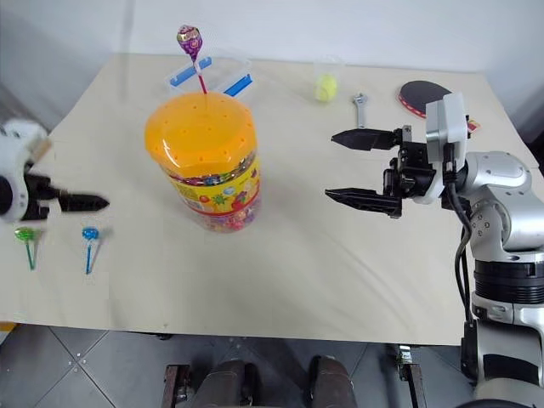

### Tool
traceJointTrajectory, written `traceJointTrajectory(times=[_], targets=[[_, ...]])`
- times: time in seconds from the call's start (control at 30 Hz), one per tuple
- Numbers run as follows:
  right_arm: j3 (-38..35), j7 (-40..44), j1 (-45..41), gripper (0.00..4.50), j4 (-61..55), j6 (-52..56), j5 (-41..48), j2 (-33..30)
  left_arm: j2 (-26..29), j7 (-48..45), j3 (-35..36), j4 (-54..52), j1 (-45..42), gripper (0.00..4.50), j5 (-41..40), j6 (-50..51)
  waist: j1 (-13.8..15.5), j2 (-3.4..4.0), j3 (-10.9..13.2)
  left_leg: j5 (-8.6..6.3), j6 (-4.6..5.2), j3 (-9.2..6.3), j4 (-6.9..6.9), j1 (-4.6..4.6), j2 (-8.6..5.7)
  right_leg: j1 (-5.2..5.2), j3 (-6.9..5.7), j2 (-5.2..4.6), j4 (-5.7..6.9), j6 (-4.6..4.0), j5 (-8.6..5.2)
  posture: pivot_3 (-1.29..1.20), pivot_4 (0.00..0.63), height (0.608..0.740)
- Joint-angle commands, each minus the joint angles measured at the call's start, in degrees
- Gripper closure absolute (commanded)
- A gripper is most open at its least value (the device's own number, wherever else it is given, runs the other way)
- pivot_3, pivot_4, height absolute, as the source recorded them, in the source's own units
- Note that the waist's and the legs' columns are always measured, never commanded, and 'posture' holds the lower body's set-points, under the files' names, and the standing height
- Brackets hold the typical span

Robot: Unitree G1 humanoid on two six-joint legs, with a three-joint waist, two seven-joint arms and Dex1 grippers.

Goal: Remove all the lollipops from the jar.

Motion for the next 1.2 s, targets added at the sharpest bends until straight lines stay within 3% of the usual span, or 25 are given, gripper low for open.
traceJointTrajectory(times=[0.03,0.17,0.3,0.5,0.7,0.83,1.2], targets=[[-1.63,-0.51,-0.84,0.0,-1.34,-0.87,0.45,-1.08,-2.75,-4.18,2.63,1.44,-3.75,0.03,0.35,-13.93,-0.08,0.0,0.0,0.0,0.0,0.0,0.0,0.01,0.0,0.0,-0.01,0.0,0.0,0.0,0.0,0.0,0.15,0.74],[-2.5,-1.26,-0.89,0.0,-1.84,-0.66,0.82,-1.61,-10.97,-13.08,5.11,5.04,-4.28,0.03,0.57,-38.74,-0.36,0.01,0.0,0.0,0.0,0.05,0.0,0.02,0.02,-0.01,-0.06,0.01,0.0,0.0,0.0,0.0,0.15,0.74],[-3.36,-2.48,-0.85,0.0,-2.95,-0.21,1.57,-1.89,-18.91,-21.09,5.13,11.76,-7.32,0.03,-0.68,-52.74,-0.28,0.0,0.0,0.0,0.0,0.06,0.04,0.0,0.01,-0.02,-0.09,0.0,0.0,0.0,0.0,0.0,0.15,0.74],[-4.76,-4.23,1.06,0.0,-5.47,0.07,2.16,-2.67,-26.5,-26.94,0.31,25.33,-14.93,0.03,2.89,-61.52,-0.3,0.0,0.0,0.0,0.01,0.06,0.06,-0.01,-0.01,-0.01,-0.14,0.0,0.01,0.0,0.0,0.0,0.15,0.74],[-6.29,-6.45,4.02,0.0,-8.6,0.48,3.15,-3.45,-30.38,-31.35,-3.49,37.88,-21.95,0.03,7.45,-66.32,-0.36,-0.01,0.0,0.0,0.01,0.07,0.05,-0.01,-0.01,-0.02,-0.18,0.0,0.01,0.0,0.0,0.0,0.15,0.74],[-7.49,-8.2,6.14,0.0,-10.79,0.66,3.8,-3.74,-32.69,-32.33,-3.84,45.29,-26.75,0.93,9.48,-69.72,-0.32,-0.01,0.0,-0.01,0.02,0.06,0.07,-0.02,-0.02,-0.01,-0.21,-0.01,0.01,0.0,0.0,0.0,0.15,0.74],[-7.86,-10.16,7.47,0.0,-11.87,0.14,4.16,-4.07,-33.64,-35.34,-3.57,48.87,-31.68,4.41,11.17,-69.82,-0.42,-0.01,0.0,-0.01,0.02,0.05,0.07,-0.02,-0.01,-0.02,-0.2,-0.01,0.01,0.0,0.0,0.0,0.15,0.74]])
